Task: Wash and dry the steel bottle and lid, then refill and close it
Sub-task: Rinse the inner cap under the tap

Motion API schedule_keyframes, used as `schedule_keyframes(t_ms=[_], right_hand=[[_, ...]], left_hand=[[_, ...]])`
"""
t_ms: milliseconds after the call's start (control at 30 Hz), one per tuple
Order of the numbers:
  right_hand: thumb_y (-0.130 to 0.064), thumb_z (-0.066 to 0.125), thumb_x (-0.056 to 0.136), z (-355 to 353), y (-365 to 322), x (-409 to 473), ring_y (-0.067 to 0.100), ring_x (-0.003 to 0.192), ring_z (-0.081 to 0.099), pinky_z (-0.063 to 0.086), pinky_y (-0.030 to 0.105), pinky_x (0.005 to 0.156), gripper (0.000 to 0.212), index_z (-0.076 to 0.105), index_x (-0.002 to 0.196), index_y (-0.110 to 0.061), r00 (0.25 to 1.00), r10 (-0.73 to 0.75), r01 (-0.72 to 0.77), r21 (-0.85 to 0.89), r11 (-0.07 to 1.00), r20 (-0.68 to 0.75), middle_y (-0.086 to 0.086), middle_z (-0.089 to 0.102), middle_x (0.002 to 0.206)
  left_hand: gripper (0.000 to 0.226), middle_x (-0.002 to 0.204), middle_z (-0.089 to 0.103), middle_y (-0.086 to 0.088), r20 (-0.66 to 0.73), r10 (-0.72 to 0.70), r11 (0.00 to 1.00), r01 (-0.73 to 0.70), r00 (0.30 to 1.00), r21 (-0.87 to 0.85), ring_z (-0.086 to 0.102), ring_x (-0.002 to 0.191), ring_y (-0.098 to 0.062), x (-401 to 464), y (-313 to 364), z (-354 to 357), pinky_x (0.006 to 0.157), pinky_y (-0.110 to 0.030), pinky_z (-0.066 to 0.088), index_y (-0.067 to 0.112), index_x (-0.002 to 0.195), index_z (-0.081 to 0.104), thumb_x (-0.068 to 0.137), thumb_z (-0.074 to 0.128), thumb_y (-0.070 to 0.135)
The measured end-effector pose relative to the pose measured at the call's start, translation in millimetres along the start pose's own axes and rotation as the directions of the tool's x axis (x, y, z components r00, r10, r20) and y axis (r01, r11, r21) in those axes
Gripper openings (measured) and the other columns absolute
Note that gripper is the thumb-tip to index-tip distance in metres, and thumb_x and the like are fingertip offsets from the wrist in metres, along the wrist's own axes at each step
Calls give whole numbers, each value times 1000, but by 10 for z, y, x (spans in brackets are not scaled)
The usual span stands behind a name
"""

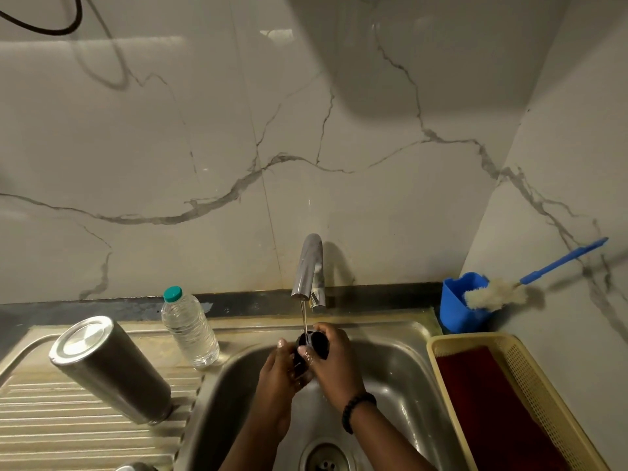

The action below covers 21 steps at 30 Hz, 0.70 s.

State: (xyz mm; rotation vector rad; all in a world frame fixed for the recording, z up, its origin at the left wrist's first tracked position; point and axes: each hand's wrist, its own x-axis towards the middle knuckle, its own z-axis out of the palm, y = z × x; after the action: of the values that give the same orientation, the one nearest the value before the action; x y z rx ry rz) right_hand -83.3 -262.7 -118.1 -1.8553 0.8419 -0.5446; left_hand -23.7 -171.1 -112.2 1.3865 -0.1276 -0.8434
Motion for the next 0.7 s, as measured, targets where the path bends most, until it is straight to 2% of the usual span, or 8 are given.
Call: schedule_keyframes(t_ms=[133, 200, 333, 433, 467, 533, 600, 700], right_hand=[[-33, 64, 90, -52, -31, -65, 5, 119, 36, 42, 18, 102, 43, 50, 131, -30, 995, -95, 102, -243, 965, 39, -10, 34, 128], [-35, 63, 91, -64, -45, -112, 6, 121, 37, 44, 23, 104, 42, 50, 131, -30, 986, -160, 164, -264, 950, 37, -9, 33, 130], [-38, 58, 92, -25, -22, -156, 5, 125, 36, 45, 22, 103, 40, 47, 129, -30, 952, -306, 295, -239, 925, -9, -7, 29, 138], [-31, 58, 94, -33, -19, -130, 8, 126, 39, 42, 23, 105, 38, 49, 130, -27, 970, -226, 244, -289, 926, 95, -6, 33, 135], [-28, 60, 93, -46, -18, -113, 6, 125, 38, 41, 22, 105, 39, 49, 130, -27, 969, -232, 246, -292, 924, 81, -8, 32, 134], [-30, 61, 93, -106, -59, -41, 3, 122, 36, 40, 19, 104, 39, 50, 130, -27, 965, -255, 263, -310, 914, 68, -10, 29, 134], [-28, 63, 91, -124, -90, 19, 6, 121, 43, 41, 17, 101, 36, 54, 126, -25, 972, -181, 221, -310, 925, 153, -9, 38, 130], [-30, 62, 92, -157, -156, 50, 6, 112, 50, 45, 14, 92, 29, 57, 120, -25, 995, -91, 98, -164, 982, 48, -9, 47, 122]], left_hand=[[37, 110, 73, -18, 51, -68, 997, 69, 996, -24, 70, 104, -31, -26, 5, 12, 83, -40, 57, 3, 122, 64, 105, 44, 29], [38, 108, 74, -19, 74, -61, 997, 64, 995, -37, 71, 101, -30, -49, 26, 25, 79, -37, 58, 1, 120, 65, 105, 43, 27], [41, 105, 74, -20, 61, -45, 997, 48, 997, -52, 70, 101, -32, -28, 83, 50, 80, -39, 54, 2, 116, 67, 106, 38, 28], [41, 107, 74, -18, 33, -128, 991, 126, 991, 47, 69, 104, -33, 30, 50, 34, 86, -43, 56, 5, 115, 68, 102, 48, 39], [43, 107, 73, -18, 16, -163, 985, 162, 987, 52, 68, 104, -33, 42, 24, 4, 88, -45, 55, 6, 113, 69, 99, 52, 43], [46, 108, 73, -18, 12, -171, 985, 171, 985, 26, 67, 105, -34, 52, 27, -30, 86, -45, 55, 8, 112, 69, 99, 49, 47], [46, 108, 73, -18, 4, -184, 983, 184, 983, 13, 67, 105, -34, 68, -4, -45, 82, -43, 55, 8, 115, 68, 102, 45, 45], [35, 109, 74, -17, 33, -142, 989, 143, 989, -30, 68, 108, -36, 38, 21, -25, 85, -42, 57, 8, 120, 65, 103, 48, 34]])
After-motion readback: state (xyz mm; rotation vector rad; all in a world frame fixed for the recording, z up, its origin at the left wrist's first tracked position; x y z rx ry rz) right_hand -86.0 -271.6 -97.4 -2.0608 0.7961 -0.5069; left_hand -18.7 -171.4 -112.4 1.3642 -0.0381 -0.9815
